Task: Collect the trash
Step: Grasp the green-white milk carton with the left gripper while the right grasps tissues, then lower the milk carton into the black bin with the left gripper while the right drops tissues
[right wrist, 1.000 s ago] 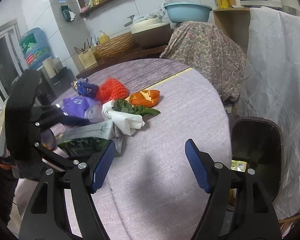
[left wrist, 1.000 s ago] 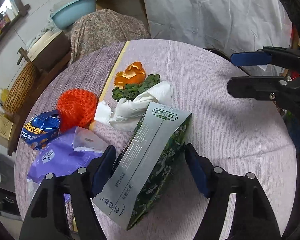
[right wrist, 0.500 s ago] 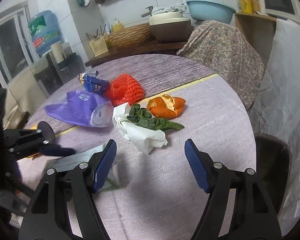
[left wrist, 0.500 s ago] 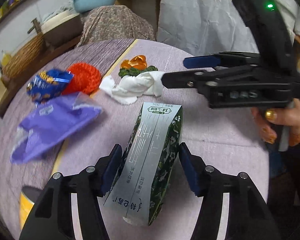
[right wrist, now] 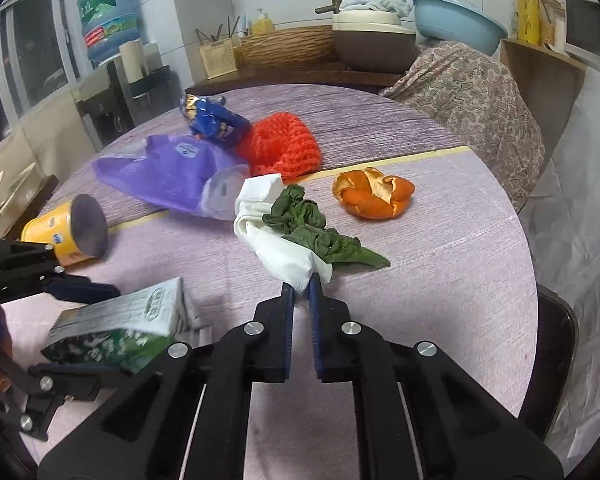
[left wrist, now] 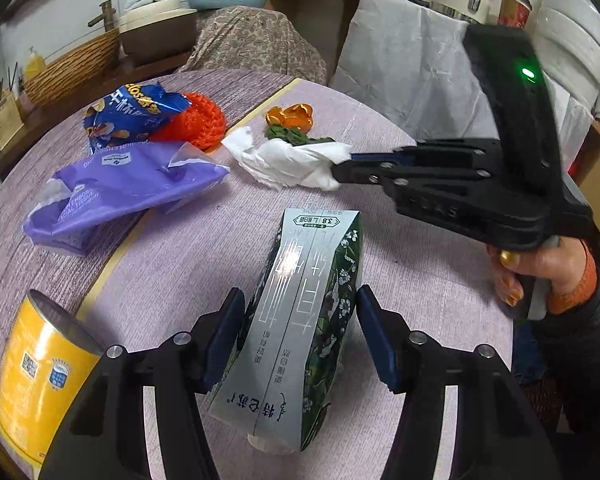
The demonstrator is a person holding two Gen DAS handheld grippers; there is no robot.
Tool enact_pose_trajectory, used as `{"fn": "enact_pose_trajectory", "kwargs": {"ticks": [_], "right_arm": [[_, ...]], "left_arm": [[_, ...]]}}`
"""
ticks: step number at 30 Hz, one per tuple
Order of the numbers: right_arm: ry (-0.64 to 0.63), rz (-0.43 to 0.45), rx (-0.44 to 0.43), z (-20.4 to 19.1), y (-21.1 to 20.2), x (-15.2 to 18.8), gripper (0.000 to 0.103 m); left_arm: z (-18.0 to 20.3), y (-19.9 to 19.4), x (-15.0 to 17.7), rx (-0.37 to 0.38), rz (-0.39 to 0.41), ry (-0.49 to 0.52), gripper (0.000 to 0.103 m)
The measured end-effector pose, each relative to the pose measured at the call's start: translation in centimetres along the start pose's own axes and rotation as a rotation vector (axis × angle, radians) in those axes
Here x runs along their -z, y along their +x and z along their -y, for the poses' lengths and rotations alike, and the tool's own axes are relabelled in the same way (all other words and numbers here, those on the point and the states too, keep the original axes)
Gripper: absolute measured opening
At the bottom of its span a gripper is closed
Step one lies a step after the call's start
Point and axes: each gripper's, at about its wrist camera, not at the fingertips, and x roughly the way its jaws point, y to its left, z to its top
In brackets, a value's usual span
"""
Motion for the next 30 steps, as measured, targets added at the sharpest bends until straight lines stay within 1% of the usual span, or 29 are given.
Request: {"fn": "enact_pose_trajectory", "kwargs": {"ticks": [3, 7, 12, 16, 18, 19, 20, 21, 22, 24, 26, 27, 30], "right_arm": [[0.025, 0.024, -0.062, -0.3, -1.8, 0.7, 0.007], [0.105, 0.088, -0.226, 0.3, -4.8, 1.1, 0.007], [0.132, 0.143, -0.235, 0.4, -7.1, 1.0, 0.004], [0.082, 0.183, -0.197, -0.6, -8.6, 0.5, 0.004], [0.073, 0.169, -0.170, -0.7, -8.4, 0.4, 0.005], [0.080, 0.149, -0.159, -0.6, -8.0, 0.4, 0.015], [0.087, 0.133, -0.151, -0.4, -7.6, 0.4, 0.046], [0.093, 0.125, -0.138, -0.3, -7.2, 0.6, 0.066], [0.096, 0.130, -0.111, -0.3, -6.8, 0.9, 0.079], [0.083, 0.106, -0.094, -0.5, -5.8, 1.3, 0.077], [0.083, 0.051, -0.086, -0.7, -4.0, 1.6, 0.068], [0.088, 0.028, -0.079, -0.6, -3.4, 1.9, 0.066], [0.119, -0.055, -0.064, -0.3, -0.5, 2.2, 0.046]], "left_arm": [[-0.5, -0.5, 0.3, 0.036, 0.027, -0.049, 0.057], [-0.6, -1.6, 0.8, 0.058, 0.073, -0.093, 0.057], [-0.6, -2.7, 1.7, 0.081, 0.112, -0.139, 0.056], [-0.7, -3.4, 2.2, 0.091, 0.135, -0.162, 0.056], [-0.8, -3.7, 2.4, 0.092, 0.143, -0.169, 0.056], [-0.8, -3.7, 2.5, 0.091, 0.145, -0.175, 0.056], [-0.9, -3.8, 2.6, 0.090, 0.147, -0.181, 0.056], [-0.9, -3.8, 2.8, 0.089, 0.148, -0.188, 0.056], [-1.1, -3.9, 3.1, 0.090, 0.149, -0.199, 0.056], [-1.4, -4.0, 3.5, 0.093, 0.152, -0.220, 0.056], [-1.6, -4.1, 3.9, 0.092, 0.155, -0.238, 0.056], [-1.7, -4.1, 4.0, 0.092, 0.157, -0.247, 0.056], [-2.0, -4.5, 4.3, 0.099, 0.168, -0.268, 0.056]]}}
